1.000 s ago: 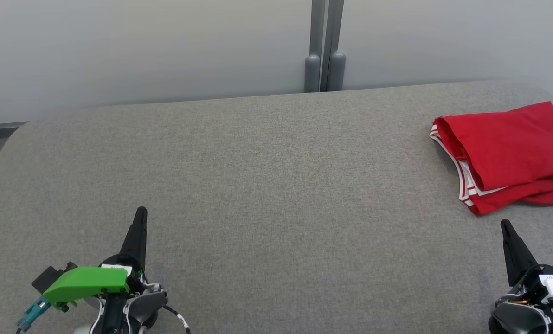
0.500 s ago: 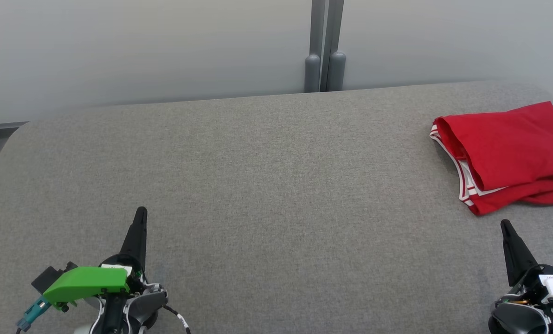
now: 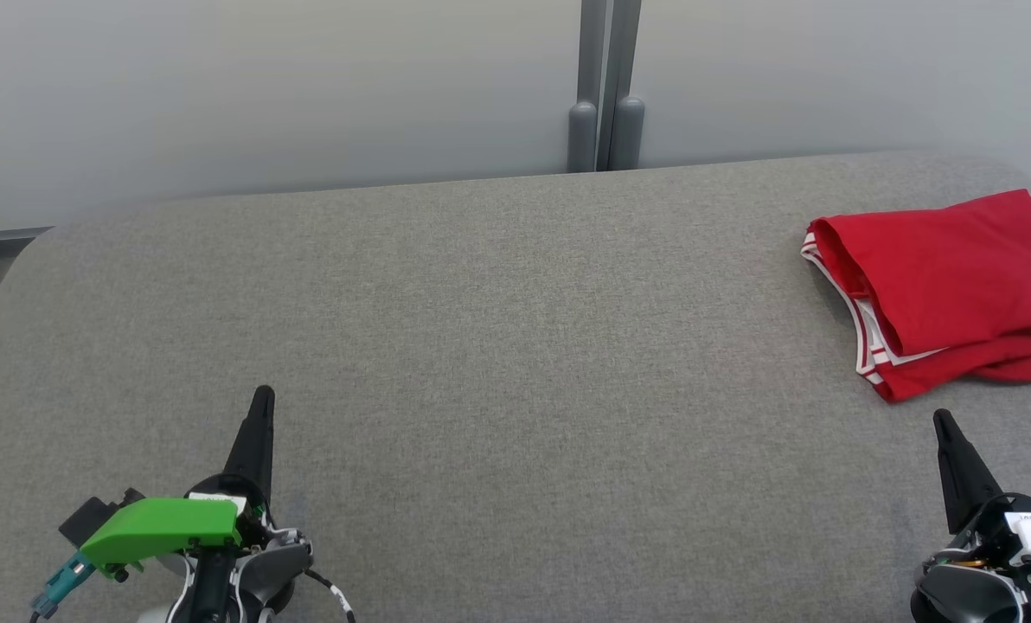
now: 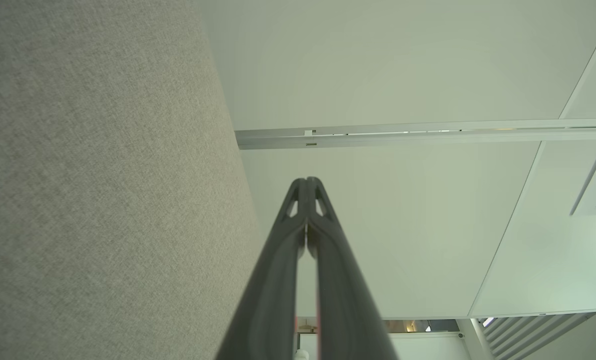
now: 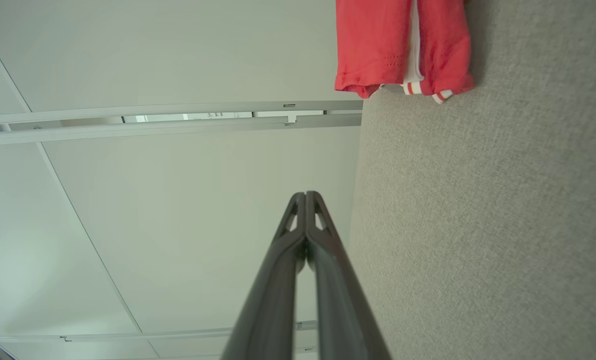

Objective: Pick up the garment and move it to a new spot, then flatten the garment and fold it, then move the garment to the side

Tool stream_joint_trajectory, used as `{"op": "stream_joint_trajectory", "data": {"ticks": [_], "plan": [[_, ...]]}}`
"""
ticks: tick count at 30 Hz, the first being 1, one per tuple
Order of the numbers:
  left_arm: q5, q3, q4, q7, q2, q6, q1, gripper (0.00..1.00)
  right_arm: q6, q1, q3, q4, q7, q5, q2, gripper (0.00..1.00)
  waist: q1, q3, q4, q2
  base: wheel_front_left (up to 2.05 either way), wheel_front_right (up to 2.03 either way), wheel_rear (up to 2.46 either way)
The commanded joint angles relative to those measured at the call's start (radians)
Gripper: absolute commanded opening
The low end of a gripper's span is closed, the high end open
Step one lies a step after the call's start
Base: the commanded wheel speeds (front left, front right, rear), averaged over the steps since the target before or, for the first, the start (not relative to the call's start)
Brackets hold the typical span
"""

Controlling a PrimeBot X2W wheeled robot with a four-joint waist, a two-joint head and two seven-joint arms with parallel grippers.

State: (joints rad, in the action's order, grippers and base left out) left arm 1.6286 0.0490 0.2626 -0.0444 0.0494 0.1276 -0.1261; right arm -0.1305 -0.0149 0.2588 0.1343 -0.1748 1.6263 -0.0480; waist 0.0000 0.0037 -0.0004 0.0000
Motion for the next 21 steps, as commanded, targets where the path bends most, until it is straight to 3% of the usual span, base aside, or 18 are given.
{"op": "stream_joint_trajectory", "data": {"ticks": [1,21], "plan": [[0.005,0.000,-0.002,-0.005,0.001,0.006,-0.011,0.00,0.000,0.007,0.002,-0.003,-0.003,0.002,-0.004,0.00,0.0000,0.000,0.000,0.0000,0.00,0.00,0.00],[0.005,0.000,-0.003,-0.005,0.001,0.006,-0.011,0.00,0.000,0.007,0.002,-0.003,-0.003,0.002,-0.004,0.00,0.0000,0.000,0.000,0.0000,0.00,0.00,0.00]]}}
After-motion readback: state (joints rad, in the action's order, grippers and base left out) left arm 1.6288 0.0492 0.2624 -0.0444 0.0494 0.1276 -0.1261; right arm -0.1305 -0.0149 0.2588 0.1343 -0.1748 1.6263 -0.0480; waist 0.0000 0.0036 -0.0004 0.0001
